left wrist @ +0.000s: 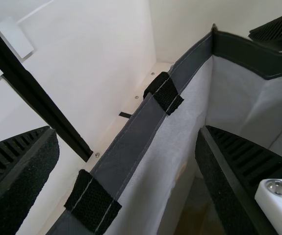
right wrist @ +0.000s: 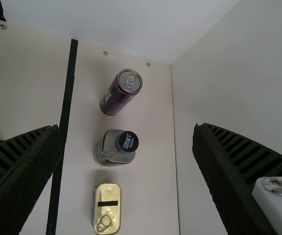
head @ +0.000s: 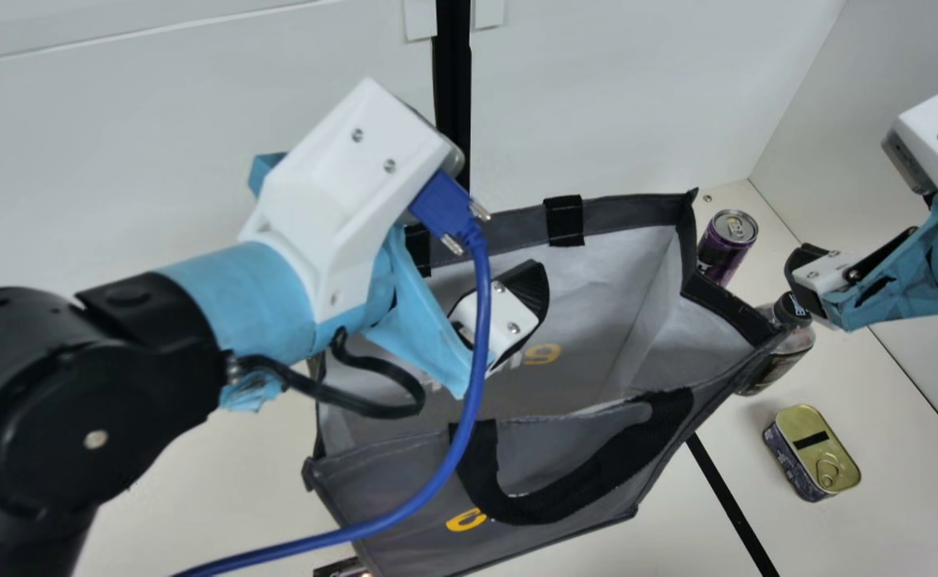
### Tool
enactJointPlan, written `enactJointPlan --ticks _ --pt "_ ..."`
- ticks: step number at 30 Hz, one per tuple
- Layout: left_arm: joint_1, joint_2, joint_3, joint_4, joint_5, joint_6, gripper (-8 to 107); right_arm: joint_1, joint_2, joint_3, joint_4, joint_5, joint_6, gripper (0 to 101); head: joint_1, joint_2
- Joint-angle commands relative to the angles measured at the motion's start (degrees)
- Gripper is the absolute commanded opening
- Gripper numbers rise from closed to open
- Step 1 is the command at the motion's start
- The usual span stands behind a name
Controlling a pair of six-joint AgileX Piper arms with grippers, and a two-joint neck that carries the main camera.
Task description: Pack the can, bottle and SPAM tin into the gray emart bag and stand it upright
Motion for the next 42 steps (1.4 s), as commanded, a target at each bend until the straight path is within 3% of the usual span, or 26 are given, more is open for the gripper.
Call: enactJointPlan --ticks 1,16,31,42 --pt "-0.1 1.1 -1.0 0.3 0.5 0.1 90 0.0 0.0 0.0 0.0 0.0 0.0 95 -1.4 0.0" --pt "-0.5 8.6 -7.3 3.8 5.2 0.9 90 0.0 0.0 0.0 0.0 0.0 0.0 95 -1.4 0.0" --pt "-1.3 9.6 -8.2 10.2 6.6 -2.8 -8 0.0 0.0 0.0 0.0 0.0 0.0 95 -1.4 0.0" --pt "-1.6 6.2 -5.3 16.9 5.0 -10.1 -8 0.0 0.0 0.0 0.0 0.0 0.0 95 -1.4 0.0"
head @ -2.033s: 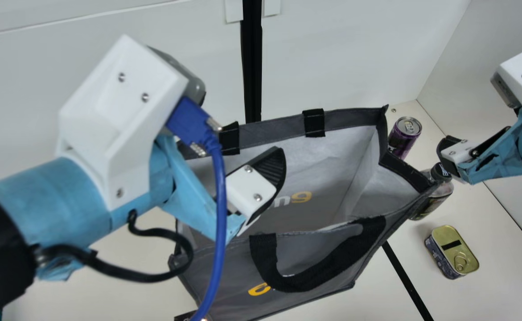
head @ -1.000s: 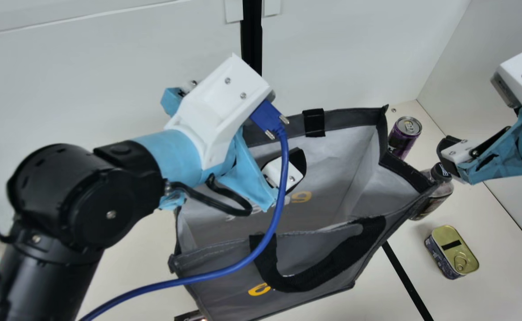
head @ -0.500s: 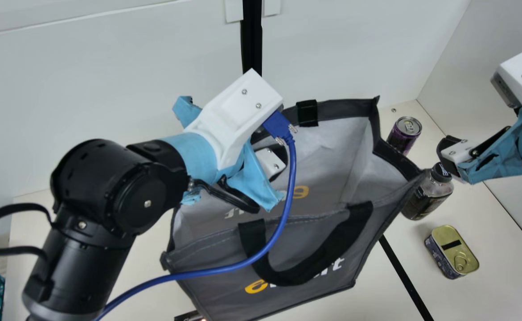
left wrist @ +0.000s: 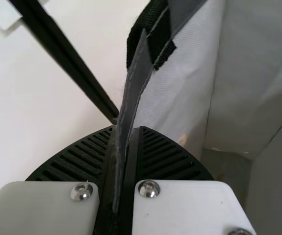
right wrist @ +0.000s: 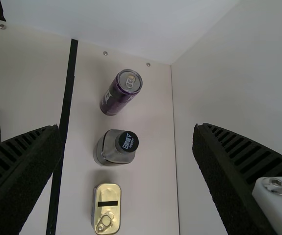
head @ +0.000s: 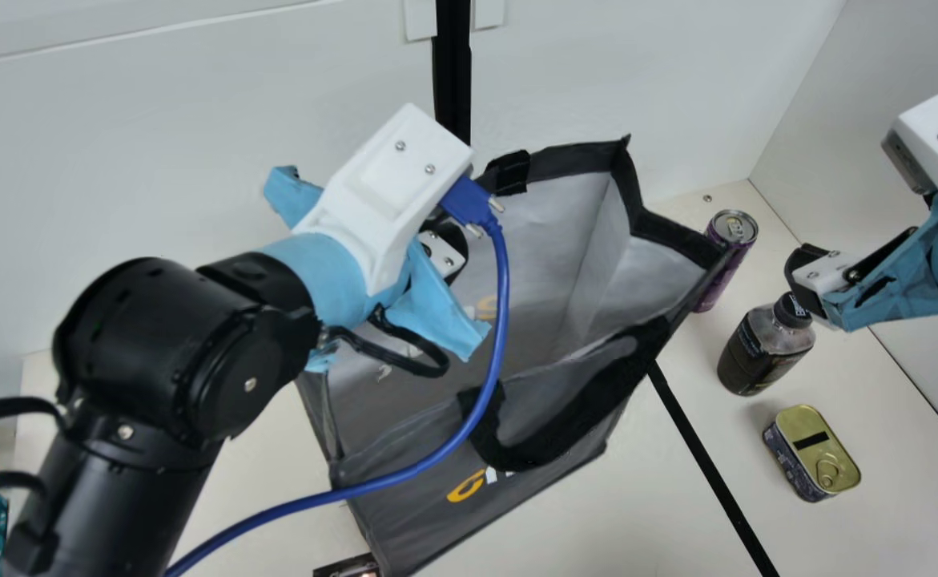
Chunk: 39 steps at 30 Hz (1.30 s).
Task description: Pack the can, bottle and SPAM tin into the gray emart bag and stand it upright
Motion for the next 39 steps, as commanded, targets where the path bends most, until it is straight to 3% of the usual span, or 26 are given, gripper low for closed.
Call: enactJointPlan --ticks 1,18,39 --pt "-0.2 -0.9 0.9 1.6 -0.5 -2.1 -8 0.0 0.0 0.0 0.0 0.0 0.0 95 -1.3 0.0" --pt "-0.5 -10.5 9.8 14.5 -3.0 -16.9 -8 0.0 0.0 0.0 0.0 0.0 0.0 95 -1.3 0.0" --pt "-0.3 -21.0 26.1 44.4 -2.4 -38.5 -8 0.0 0.0 0.0 0.0 0.0 0.0 95 -1.3 0.0"
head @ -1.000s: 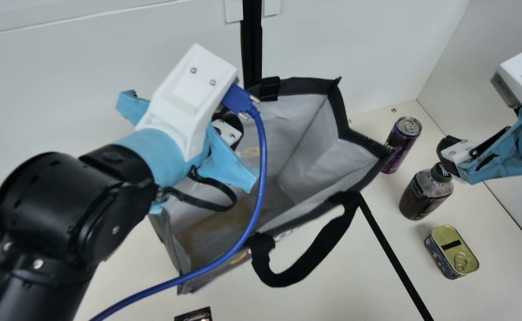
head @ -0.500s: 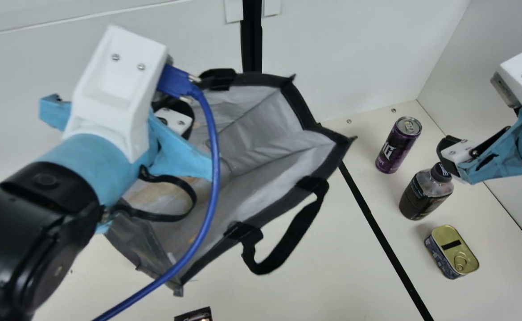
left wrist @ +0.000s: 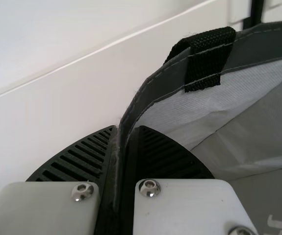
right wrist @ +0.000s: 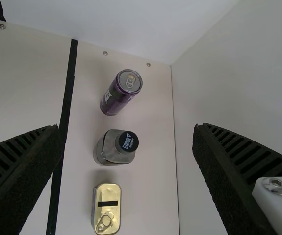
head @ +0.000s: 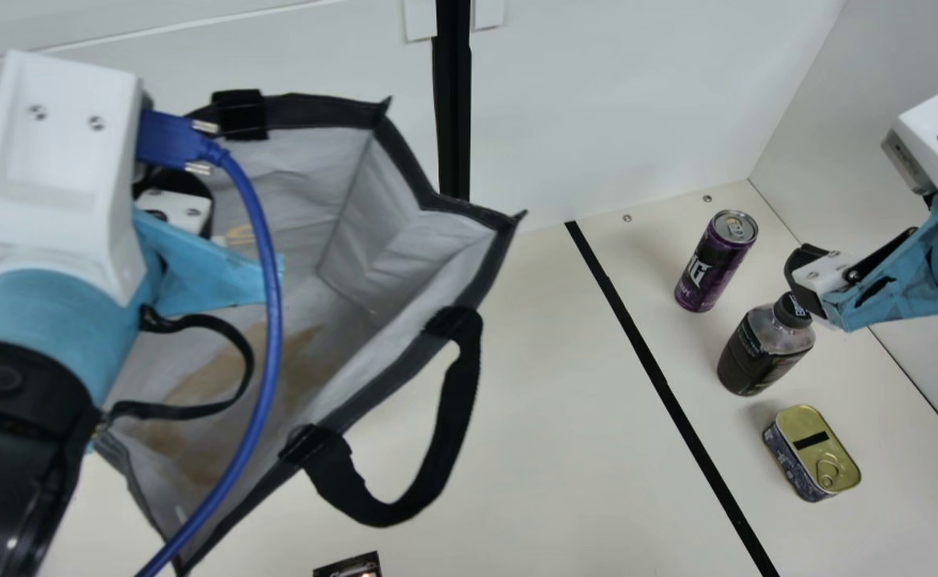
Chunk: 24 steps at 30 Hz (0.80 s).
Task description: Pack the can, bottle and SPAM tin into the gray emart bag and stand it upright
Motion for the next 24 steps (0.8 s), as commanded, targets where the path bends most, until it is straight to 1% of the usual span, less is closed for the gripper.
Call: enactJointPlan --ticks 1,10,19,24 --pt "-0.3 -1.1 2.7 6.5 0.6 -3.4 -8 0.0 0.0 0.0 0.0 0.0 0.0 95 -1.3 0.0" --pt "-1.9 -5.9 12.2 20.6 5.3 -12.9 -8 0.0 0.0 0.0 0.0 0.0 0.0 95 -1.3 0.0" --pt "-0.1 -11.0 26.1 31.8 5.3 -21.5 -8 0.0 0.0 0.0 0.0 0.0 0.0 95 -1.3 0.0" --pt "0.0 -13.2 32.7 35.5 5.3 -25.1 -8 0.0 0.0 0.0 0.0 0.0 0.0 95 -1.3 0.0"
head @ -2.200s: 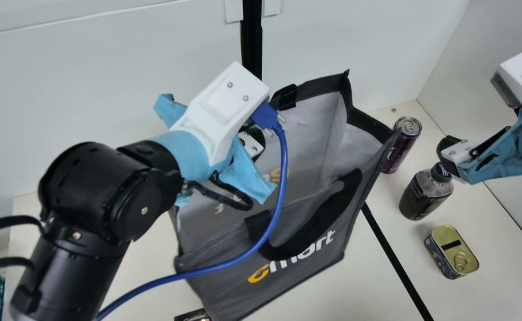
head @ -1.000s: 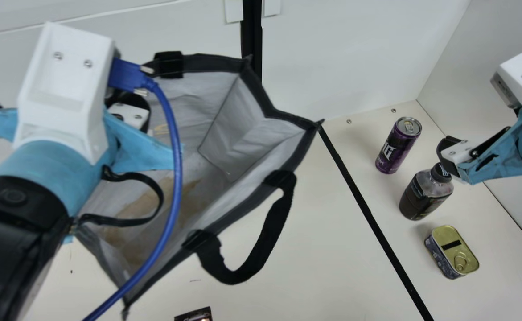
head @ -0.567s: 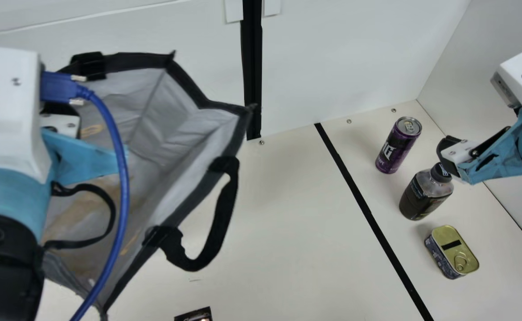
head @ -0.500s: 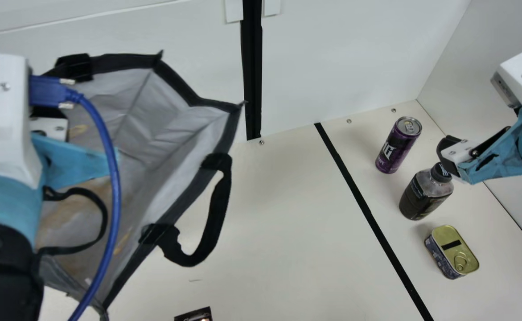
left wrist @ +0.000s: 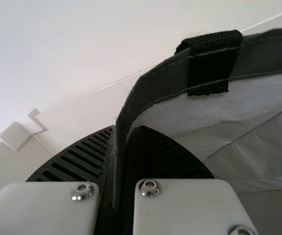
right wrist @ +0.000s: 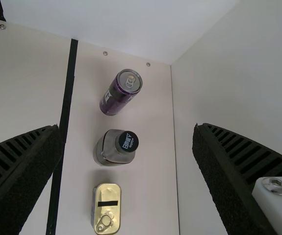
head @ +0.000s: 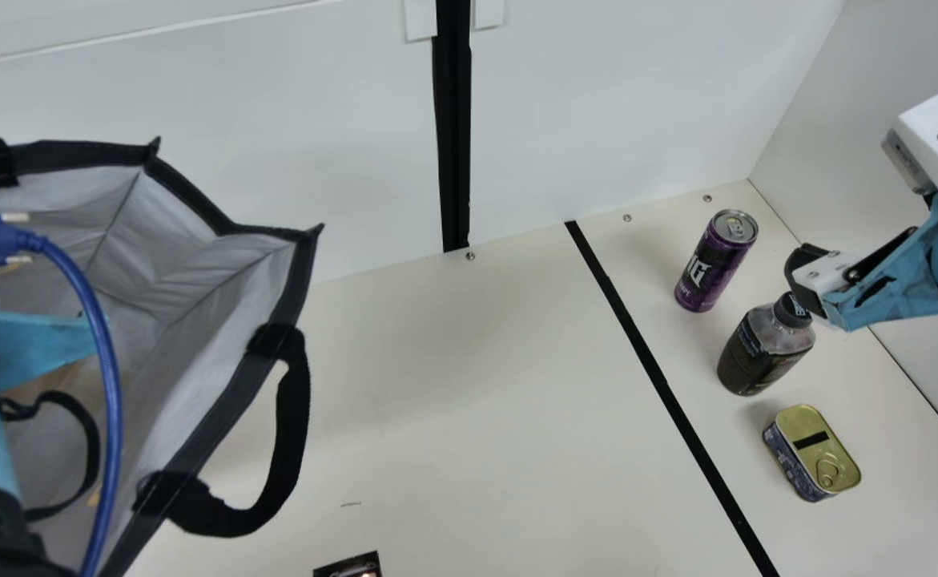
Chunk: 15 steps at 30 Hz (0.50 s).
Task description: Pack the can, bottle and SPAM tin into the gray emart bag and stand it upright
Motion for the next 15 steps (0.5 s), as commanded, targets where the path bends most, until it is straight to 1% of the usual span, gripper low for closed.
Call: enactJointPlan --ticks 1,9,15 --pt "0.1 -0.7 4.2 1.5 0.1 -1.6 -8 0.0 0.0 0.0 0.0 0.0 0.0 95 -1.3 -0.1" --pt "-0.1 -2.5 12.2 2.3 0.1 -6.3 -8 0.0 0.0 0.0 0.0 0.0 0.0 95 -1.3 -0.1" --pt "-0.9 -2.6 16.1 2.4 0.1 -9.0 -8 0.0 0.0 0.0 0.0 0.0 0.0 95 -1.3 -0.1"
